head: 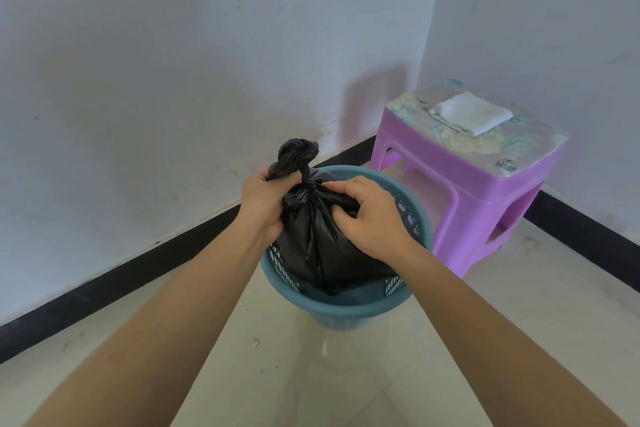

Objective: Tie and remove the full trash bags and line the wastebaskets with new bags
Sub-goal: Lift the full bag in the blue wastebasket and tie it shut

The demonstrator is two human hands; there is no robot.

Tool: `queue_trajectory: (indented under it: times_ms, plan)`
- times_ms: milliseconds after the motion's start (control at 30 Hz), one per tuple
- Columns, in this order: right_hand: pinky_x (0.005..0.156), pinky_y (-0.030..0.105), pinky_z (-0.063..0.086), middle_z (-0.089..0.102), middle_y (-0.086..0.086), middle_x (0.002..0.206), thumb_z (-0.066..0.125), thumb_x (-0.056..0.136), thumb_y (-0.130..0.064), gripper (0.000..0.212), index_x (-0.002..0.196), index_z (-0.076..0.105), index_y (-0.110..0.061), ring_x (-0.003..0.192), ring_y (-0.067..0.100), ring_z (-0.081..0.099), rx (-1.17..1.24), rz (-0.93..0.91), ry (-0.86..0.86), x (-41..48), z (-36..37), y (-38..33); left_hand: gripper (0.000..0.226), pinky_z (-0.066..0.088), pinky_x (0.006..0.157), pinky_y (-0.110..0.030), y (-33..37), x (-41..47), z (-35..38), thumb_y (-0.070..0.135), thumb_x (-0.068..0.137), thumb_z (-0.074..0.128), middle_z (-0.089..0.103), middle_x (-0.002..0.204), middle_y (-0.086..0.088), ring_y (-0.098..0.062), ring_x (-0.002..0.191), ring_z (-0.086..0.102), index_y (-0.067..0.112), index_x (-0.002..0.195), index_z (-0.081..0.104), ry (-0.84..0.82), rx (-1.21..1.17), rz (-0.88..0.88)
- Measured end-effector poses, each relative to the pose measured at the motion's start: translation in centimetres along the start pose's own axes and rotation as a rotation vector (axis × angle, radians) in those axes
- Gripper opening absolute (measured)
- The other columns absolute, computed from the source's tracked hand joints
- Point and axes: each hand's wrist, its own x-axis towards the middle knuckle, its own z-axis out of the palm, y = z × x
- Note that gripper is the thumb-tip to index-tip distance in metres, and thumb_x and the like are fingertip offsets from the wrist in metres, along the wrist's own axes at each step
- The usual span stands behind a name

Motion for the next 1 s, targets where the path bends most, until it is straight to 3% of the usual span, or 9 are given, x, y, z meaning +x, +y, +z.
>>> queue_trajectory:
  times_ms: [100, 233, 367, 533, 633, 800, 900, 1000]
  plan:
    - [0.098, 0.037, 0.045, 0.065, -0.006, 0.106, 0.065, 0.085, -0.017, 0.040, 0.123, 0.069, -0.027, 0.105, 0.014, 0.055, -0.019, 0.010, 0.005, 0.2, -0.2, 0.1, 0.013, 0.054, 0.058, -0.026, -0.2, 0.3, 0.0, -0.011, 0.082, 0.063, 0.066, 0.065, -0.005, -0.018, 0.062, 0.065, 0.002, 0.081, 0.062, 0.032, 0.029, 0.030]
    - [0.103, 0.043, 0.042, 0.070, -0.014, 0.108, 0.064, 0.089, -0.034, 0.029, 0.117, 0.071, -0.034, 0.108, 0.008, 0.057, 0.002, 0.048, 0.000, 0.2, -0.5, 0.4, 0.017, 0.057, 0.064, -0.028, -0.4, 0.9, -0.8, -0.012, 0.082, 0.063, 0.069, 0.078, -0.010, -0.020, 0.070, 0.069, 0.004, 0.081, 0.066, -0.026, 0.036, -0.011]
    - [0.095, 0.042, 0.049, 0.069, -0.018, 0.096, 0.059, 0.095, -0.040, 0.025, 0.115, 0.071, -0.032, 0.098, 0.005, 0.061, -0.010, 0.065, 0.015, 0.2, -0.3, 0.9, 0.016, 0.058, 0.070, -0.029, -1.0, 1.6, -2.0, -0.004, 0.082, 0.068, 0.072, 0.098, -0.015, -0.026, 0.090, 0.071, 0.003, 0.097, 0.070, -0.157, 0.021, -0.101]
    - [0.097, 0.035, 0.048, 0.061, -0.018, 0.095, 0.060, 0.096, -0.040, 0.035, 0.128, 0.064, -0.027, 0.101, 0.007, 0.057, 0.078, 0.126, -0.031, 0.2, -0.4, 0.8, 0.053, 0.057, 0.082, -0.033, -2.1, 2.0, -2.6, 0.013, 0.073, 0.081, 0.067, 0.122, -0.018, -0.030, 0.112, 0.066, 0.002, 0.123, 0.064, -0.322, 0.077, -0.197]
    - [0.090, 0.030, 0.048, 0.060, -0.014, 0.091, 0.064, 0.093, -0.041, 0.029, 0.119, 0.069, -0.028, 0.093, 0.008, 0.057, 0.070, 0.132, -0.018, 0.1, -0.3, 0.9, 0.058, 0.056, 0.084, -0.033, -2.5, 1.8, -2.1, 0.012, 0.075, 0.081, 0.064, 0.126, -0.021, -0.032, 0.114, 0.065, -0.002, 0.126, 0.060, -0.373, 0.096, -0.176]
    - [0.077, 0.020, 0.043, 0.062, -0.011, 0.092, 0.066, 0.093, -0.038, 0.004, 0.091, 0.066, -0.034, 0.084, 0.000, 0.058, 0.131, 0.216, 0.026, 0.2, -0.3, 1.2, 0.029, 0.058, 0.082, -0.034, -1.5, 0.3, -0.3, 0.022, 0.095, 0.059, 0.072, 0.113, -0.016, -0.025, 0.106, 0.069, 0.006, 0.118, 0.069, -0.319, 0.073, -0.166]
    - [0.079, 0.026, 0.044, 0.059, -0.009, 0.094, 0.059, 0.096, -0.039, 0.009, 0.091, 0.061, -0.031, 0.086, 0.006, 0.057, 0.101, 0.222, 0.013, 0.3, -0.5, 0.9, 0.052, 0.055, 0.085, -0.040, -1.0, 0.2, 0.0, 0.045, 0.104, 0.037, 0.071, 0.113, -0.017, -0.029, 0.107, 0.069, 0.006, 0.117, 0.069, -0.260, 0.003, -0.299]
    - [0.076, 0.035, 0.045, 0.056, -0.005, 0.097, 0.053, 0.098, -0.037, 0.014, 0.097, 0.058, -0.023, 0.087, 0.015, 0.054, -0.292, 0.061, 0.003, 0.1, -0.6, 1.4, 0.060, 0.055, 0.080, -0.041, -1.7, 0.6, 0.3, 0.052, 0.102, 0.033, 0.072, 0.108, -0.020, -0.033, 0.102, 0.070, 0.003, 0.106, 0.067, -0.149, 0.034, -0.331]
